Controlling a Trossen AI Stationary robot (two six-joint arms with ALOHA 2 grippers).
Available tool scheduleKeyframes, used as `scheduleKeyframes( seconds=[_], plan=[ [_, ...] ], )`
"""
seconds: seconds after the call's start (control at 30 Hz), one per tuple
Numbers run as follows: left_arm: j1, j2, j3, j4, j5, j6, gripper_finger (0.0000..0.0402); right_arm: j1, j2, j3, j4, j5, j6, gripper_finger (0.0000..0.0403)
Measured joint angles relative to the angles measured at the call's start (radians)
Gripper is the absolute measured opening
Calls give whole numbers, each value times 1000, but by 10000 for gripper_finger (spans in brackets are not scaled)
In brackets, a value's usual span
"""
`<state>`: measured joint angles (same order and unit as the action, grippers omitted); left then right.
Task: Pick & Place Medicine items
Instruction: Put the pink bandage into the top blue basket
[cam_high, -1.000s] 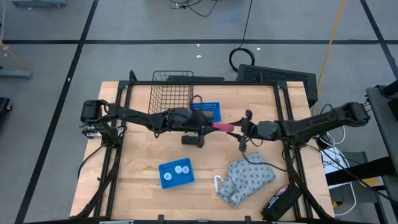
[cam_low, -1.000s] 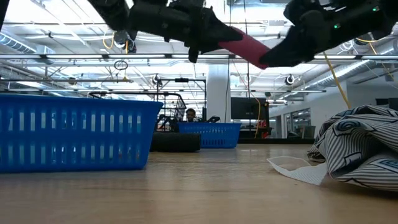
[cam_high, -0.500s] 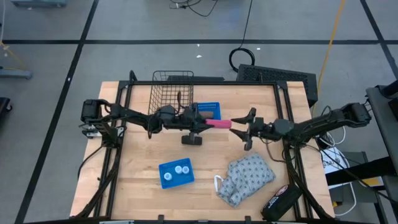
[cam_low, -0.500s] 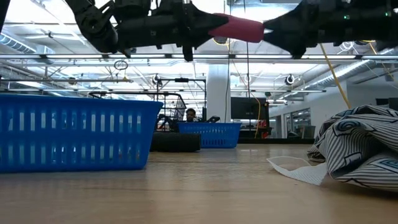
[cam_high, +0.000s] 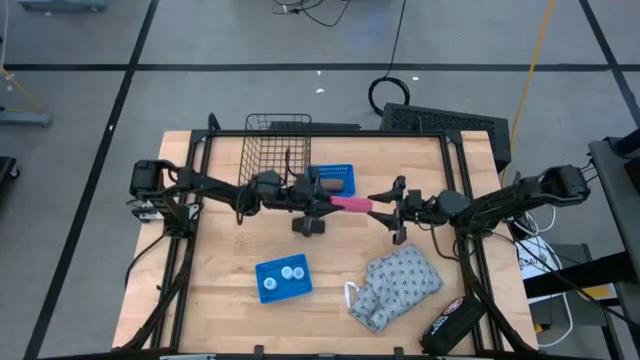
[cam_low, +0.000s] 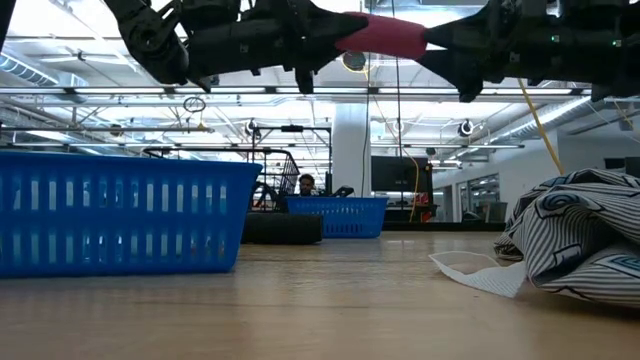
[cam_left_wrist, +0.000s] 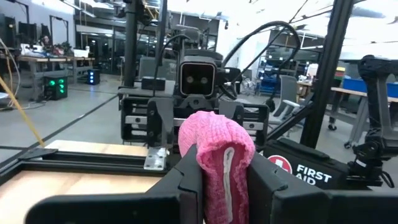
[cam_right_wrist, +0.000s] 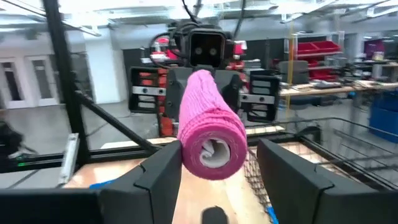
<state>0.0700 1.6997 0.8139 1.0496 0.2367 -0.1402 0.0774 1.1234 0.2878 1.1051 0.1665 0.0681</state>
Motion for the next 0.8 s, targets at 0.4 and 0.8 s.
scheduleKeyframes(
  seconds=[0.4,0.8],
  plan=[
    [-5,0,1,-4,8,-4,65,-5,39,11,49,-46,-4,173],
    [-6,-2,1,-25,8,-45,80,-6,38,26,19,-91,-69,56]
  ],
)
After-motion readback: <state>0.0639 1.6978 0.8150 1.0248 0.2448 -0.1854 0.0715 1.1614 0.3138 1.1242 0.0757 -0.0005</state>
